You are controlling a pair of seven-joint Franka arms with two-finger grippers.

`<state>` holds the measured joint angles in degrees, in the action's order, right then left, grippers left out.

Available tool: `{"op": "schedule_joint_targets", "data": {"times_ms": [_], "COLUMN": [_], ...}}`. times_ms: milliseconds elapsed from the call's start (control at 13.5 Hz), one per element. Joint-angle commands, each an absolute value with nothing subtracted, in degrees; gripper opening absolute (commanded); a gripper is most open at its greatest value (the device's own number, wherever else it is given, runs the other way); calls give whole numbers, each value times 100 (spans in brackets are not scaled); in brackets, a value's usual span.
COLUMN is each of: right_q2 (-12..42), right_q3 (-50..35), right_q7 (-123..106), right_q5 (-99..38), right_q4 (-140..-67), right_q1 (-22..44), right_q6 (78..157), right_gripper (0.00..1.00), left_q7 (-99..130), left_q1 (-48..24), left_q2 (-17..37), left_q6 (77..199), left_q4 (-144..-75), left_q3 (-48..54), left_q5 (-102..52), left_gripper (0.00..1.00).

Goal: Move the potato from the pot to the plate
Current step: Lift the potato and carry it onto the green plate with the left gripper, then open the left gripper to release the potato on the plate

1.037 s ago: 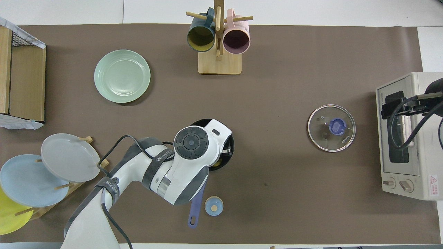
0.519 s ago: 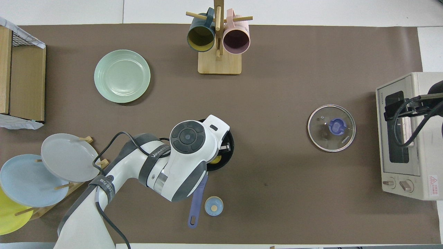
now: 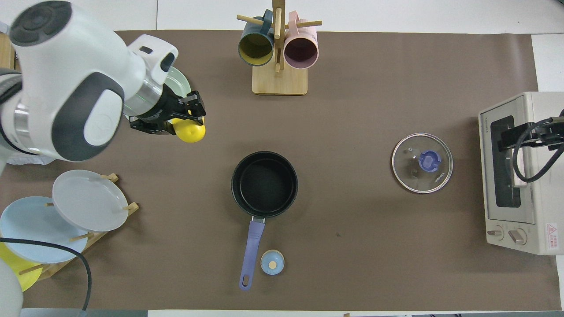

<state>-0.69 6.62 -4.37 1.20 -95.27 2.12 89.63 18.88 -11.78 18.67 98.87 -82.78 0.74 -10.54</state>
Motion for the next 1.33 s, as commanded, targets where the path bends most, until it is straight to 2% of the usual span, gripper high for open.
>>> {"op": "schedule_joint_targets", "data": {"times_ms": [0,222,296,519,667,815,889,963,1111,1259], "right_q2": [-35,-53,-53,-70,-79,-88,-97,-123,-167,-193], "right_q3": [580,580,580,589,589,589,589,598,598,615], "right_q7": [-361,-360,-360,-369,-369,-369,-360,-369,-369,-360], "right_q5": [26,26,18,9,9,9,9,9,26,9], "right_q4": [-9422,-9422,-9422,-9448,-9457,-9466,-9466,-9457,-9501,-9492], "right_q1": [158,176,176,167,158,158,150,149,158,149], "right_q6": [8903,8903,8903,8895,8886,8860,8851,8877,8842,8736], "right_gripper": [100,100,100,100,100,100,100,100,100,100], "left_q7": [1057,670,477,274,185,176,176,184,228,211], "left_q1": [-775,-633,-633,-606,-615,-607,-633,-650,-659,-554], "left_q2": [2546,3556,3673,3648,3464,3410,3410,3401,3306,2868], "left_q6": [10202,10677,10853,11135,11460,11487,11479,11426,11417,11234], "left_q4": [-7797,-7235,-7260,-7636,-8137,-8270,-8271,-8210,-8157,-8182], "left_q3": [123,114,114,123,123,123,114,114,114,114], "left_q5": [-1064,-730,-538,-167,-176,-176,-176,-176,-184,-193], "left_gripper": [0,0,0,0,0,0,60,100,100,100]}}
